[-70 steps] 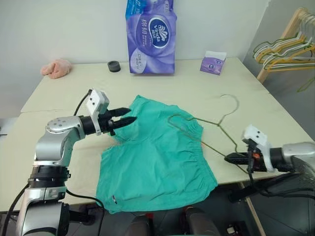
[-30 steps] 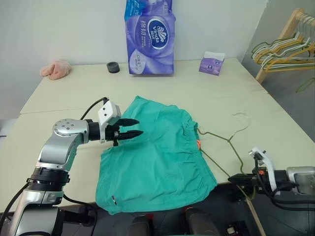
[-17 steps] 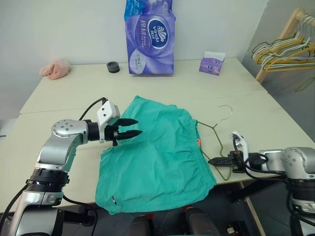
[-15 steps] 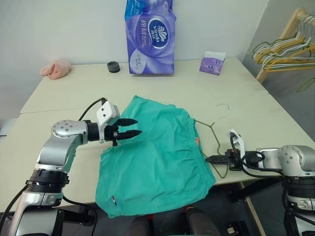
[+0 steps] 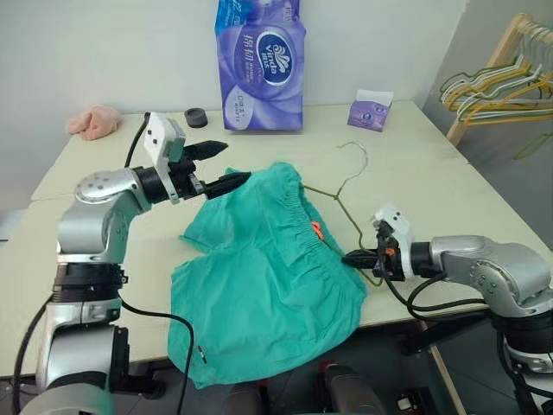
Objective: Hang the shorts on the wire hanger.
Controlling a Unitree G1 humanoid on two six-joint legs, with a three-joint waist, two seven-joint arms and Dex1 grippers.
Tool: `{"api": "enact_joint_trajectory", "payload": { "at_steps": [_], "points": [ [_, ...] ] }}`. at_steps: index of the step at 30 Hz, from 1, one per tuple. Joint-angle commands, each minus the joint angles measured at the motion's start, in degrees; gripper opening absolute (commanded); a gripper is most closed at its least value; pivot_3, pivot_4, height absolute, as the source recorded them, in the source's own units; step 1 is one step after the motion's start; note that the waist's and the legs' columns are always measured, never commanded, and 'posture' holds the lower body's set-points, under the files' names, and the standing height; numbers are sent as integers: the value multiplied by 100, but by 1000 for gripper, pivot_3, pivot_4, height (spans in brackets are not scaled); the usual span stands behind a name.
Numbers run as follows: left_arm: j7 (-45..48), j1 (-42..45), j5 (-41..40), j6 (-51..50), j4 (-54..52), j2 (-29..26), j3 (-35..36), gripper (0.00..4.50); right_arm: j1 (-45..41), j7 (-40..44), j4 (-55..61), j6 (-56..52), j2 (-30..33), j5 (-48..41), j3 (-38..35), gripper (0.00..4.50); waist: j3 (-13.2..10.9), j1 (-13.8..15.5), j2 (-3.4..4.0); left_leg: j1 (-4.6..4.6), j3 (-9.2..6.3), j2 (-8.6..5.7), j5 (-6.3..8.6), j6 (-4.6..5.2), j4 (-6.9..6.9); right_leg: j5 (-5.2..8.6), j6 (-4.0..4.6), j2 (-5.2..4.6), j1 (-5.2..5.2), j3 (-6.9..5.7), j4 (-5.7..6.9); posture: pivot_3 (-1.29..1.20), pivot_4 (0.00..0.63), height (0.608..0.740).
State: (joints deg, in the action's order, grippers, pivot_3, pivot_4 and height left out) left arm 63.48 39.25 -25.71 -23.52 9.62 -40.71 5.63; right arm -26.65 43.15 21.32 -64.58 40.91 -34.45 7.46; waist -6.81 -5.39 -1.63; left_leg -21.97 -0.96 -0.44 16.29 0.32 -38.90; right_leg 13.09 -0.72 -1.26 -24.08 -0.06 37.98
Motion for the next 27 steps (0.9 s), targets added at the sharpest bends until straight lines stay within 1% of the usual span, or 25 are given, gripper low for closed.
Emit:
{"api": "enact_joint_trajectory", "payload": {
  "at_steps": [1,4,6,10,17,21,27],
  "points": [
    [750,234,105,219,-110,-313,-317,4443,-216,236,285,585,227,291,215,0,0,-19,0,0,0,0,0,0,0,0,0,1,-1,0,0,-179,60,740],
    [1150,432,541,856,139,-455,-658,4443,-274,438,402,946,436,553,484,0,0,-7,0,-3,-6,0,0,-1,-1,0,1,1,0,-6,-2,-184,59,740],
    [1148,653,764,1263,416,-351,-764,4443,-279,559,507,1062,524,616,586,0,0,0,-1,-3,-3,-2,0,-1,-2,1,1,0,1,-4,-3,-186,57,740],
    [1383,884,793,1373,556,-212,-892,4443,-284,683,671,1104,557,633,655,0,0,-12,-1,-3,-3,0,0,0,-2,1,1,0,0,-5,-3,-194,57,740],
    [2120,605,1099,1652,436,-464,-1340,4443,-361,810,711,1334,637,851,747,0,0,-98,0,-2,-4,2,0,0,0,2,3,0,-2,-2,-1,-202,59,740],
    [2156,728,1463,2099,822,-406,-1502,4443,-396,925,714,1533,693,992,783,0,1,-99,0,-3,-6,2,0,0,0,2,3,1,-2,-5,-1,-205,62,740],
    [2219,846,1741,2524,1234,-227,-1643,4443,-420,1049,774,1742,691,1080,735,0,0,-101,0,-4,-6,2,0,0,-1,2,3,1,-3,-6,-1,-213,65,740]
  ]
}}
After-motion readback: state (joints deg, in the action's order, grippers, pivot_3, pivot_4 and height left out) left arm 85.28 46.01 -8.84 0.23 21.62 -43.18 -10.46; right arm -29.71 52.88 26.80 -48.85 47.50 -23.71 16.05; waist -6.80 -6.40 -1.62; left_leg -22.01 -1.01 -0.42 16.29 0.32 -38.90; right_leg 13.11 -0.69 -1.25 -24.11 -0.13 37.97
